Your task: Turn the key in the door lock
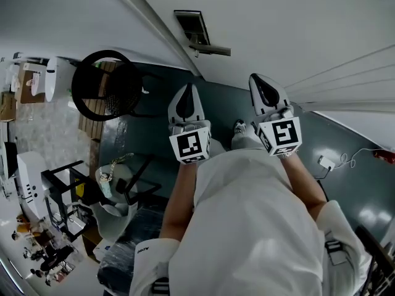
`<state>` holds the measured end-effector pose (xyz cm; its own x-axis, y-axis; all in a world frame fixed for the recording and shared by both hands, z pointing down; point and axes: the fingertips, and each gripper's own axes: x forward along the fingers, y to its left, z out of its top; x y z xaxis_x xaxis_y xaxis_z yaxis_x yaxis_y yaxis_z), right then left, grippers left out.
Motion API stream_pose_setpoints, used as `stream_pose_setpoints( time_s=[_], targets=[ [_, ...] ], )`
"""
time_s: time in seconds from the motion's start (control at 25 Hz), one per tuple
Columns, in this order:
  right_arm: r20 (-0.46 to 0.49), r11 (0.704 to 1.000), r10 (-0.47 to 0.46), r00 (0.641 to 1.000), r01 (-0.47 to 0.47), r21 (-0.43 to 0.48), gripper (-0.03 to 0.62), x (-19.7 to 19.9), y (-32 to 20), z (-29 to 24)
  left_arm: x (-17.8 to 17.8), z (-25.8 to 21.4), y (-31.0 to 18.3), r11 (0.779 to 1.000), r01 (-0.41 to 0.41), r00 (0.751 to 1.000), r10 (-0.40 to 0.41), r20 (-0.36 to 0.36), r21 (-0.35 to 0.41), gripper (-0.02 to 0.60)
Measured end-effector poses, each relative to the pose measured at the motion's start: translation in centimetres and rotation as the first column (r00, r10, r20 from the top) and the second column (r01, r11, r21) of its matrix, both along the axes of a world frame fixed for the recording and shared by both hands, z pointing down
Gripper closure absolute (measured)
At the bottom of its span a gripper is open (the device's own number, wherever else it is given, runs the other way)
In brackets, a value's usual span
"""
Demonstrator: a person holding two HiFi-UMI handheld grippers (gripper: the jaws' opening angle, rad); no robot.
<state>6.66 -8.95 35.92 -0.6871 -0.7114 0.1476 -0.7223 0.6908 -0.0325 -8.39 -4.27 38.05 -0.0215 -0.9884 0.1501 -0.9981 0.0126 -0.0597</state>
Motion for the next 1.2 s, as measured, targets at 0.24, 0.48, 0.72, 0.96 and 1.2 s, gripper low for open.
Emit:
stream_pose_setpoints(
  time_s=[0.24,0.48,0.72,0.96,1.2],
  targets=[
    [-0.043,0.999,0.048,0.998,-0.048,-0.007,0.602,0.0,-0.7,0.5,-0.2,2.7,-2.7,0.997,-0.061,0.997,0.060,-0.040,-0.042,0.574],
    [-0.087,0.989,0.138,0.987,-0.142,-0.043,0.602,-1.0,-0.4,1.7,-1.3,5.8,-5.1,0.982,-0.163,0.985,0.156,-0.072,-0.101,0.571],
    [-0.119,0.974,0.213,0.970,-0.220,-0.049,0.602,-1.8,0.2,2.5,-2.7,9.0,-7.8,0.968,-0.219,0.972,0.205,-0.115,-0.125,0.480],
    [-0.144,0.961,0.265,0.954,-0.274,-0.045,0.602,-1.5,0.7,2.5,-2.9,11.4,-11.2,0.965,-0.220,0.969,0.200,-0.144,-0.145,0.480],
    [-0.168,0.959,0.273,0.947,-0.281,-0.026,0.602,-0.8,1.3,2.4,-2.5,12.9,-12.7,0.972,-0.181,0.975,0.157,-0.155,-0.152,0.480]
  ],
)
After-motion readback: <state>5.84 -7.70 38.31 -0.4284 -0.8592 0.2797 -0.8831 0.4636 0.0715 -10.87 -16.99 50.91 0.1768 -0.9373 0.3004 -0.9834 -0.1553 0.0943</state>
